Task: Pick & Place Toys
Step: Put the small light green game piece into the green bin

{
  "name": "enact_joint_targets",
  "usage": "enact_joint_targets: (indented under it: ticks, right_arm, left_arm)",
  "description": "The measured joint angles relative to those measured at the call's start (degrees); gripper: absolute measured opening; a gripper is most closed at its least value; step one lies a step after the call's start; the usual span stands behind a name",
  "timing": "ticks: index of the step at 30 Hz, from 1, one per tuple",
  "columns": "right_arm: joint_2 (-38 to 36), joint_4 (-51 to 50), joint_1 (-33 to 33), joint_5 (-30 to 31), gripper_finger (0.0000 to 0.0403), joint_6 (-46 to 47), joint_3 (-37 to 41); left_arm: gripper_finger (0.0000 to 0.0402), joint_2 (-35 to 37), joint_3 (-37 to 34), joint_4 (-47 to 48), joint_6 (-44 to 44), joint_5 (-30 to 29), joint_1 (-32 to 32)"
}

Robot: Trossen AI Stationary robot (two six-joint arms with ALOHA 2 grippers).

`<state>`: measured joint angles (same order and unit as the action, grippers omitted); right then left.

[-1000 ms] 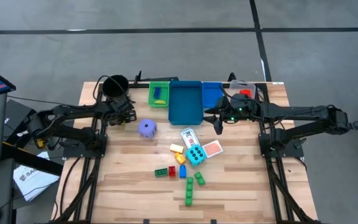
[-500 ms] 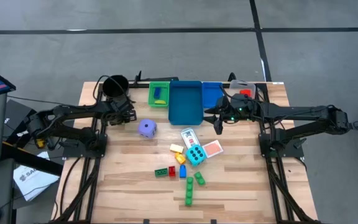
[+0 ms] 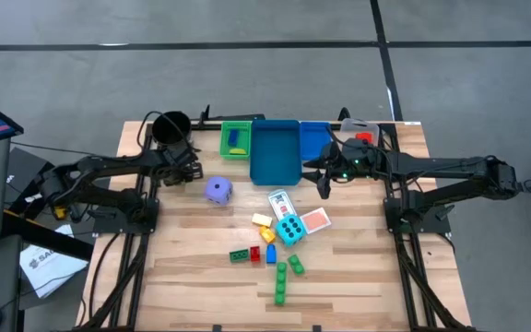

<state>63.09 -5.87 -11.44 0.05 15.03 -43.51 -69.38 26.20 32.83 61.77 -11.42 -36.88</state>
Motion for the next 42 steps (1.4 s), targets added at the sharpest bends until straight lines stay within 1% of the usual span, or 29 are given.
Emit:
enact_joint_targets:
  ticks: [3, 23, 27, 31, 37, 42]
  right_arm:
    - [0.0, 0.5, 0.0, 0.0, 0.0179, 0.0, 0.0]
    - [0.0, 1.8, 0.0, 0.3, 0.0179, 0.0, 0.0]
    - [0.0, 1.8, 0.0, 0.3, 0.0179, 0.0, 0.0]
    - [0.0, 1.8, 0.1, 0.3, 0.0179, 0.1, 0.0]
    - [0.0, 1.8, 0.1, 0.3, 0.0179, 1.5, 0.0]
    - [0.0, 1.8, 0.1, 0.3, 0.0179, 1.7, 0.0]
  left_arm:
    - [0.0128, 1.3, -0.1, -0.6, 0.0, 1.3, 0.1]
    - [0.013, 14.7, -0.1, -5.2, 0.0, 0.8, 0.1]
    - [0.0129, 16.8, -0.1, -9.1, 0.0, 0.8, 0.1]
    - [0.013, 18.4, -0.1, -14.4, 0.0, 2.4, 0.1]
    - [0.0129, 18.9, -0.1, -22.1, 0.1, 3.4, 0.1]
    - [0.0129, 18.9, -0.1, -28.4, 0.2, 5.5, 0.1]
